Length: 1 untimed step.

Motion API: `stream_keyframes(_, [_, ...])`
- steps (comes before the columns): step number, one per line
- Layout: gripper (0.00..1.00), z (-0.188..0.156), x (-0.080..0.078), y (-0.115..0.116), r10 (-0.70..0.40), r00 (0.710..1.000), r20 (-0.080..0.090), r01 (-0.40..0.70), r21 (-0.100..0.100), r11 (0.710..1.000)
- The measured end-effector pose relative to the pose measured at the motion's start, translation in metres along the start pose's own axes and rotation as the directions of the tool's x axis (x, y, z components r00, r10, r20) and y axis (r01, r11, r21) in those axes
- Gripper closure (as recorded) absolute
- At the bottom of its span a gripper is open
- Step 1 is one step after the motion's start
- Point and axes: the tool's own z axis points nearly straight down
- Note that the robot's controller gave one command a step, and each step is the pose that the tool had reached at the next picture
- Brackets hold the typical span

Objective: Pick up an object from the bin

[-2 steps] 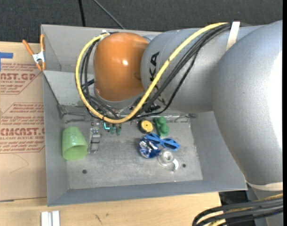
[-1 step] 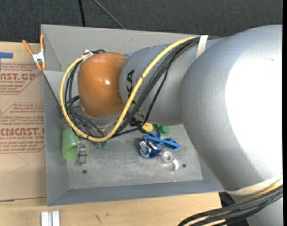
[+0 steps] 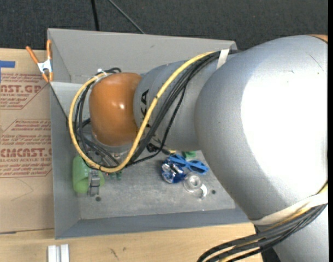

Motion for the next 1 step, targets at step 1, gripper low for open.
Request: stream_keyframes(1, [0.0, -0.0017, -0.0024, -0.0014, 0.171, 0.985, -0.001, -0.171, 0.001, 0.985])
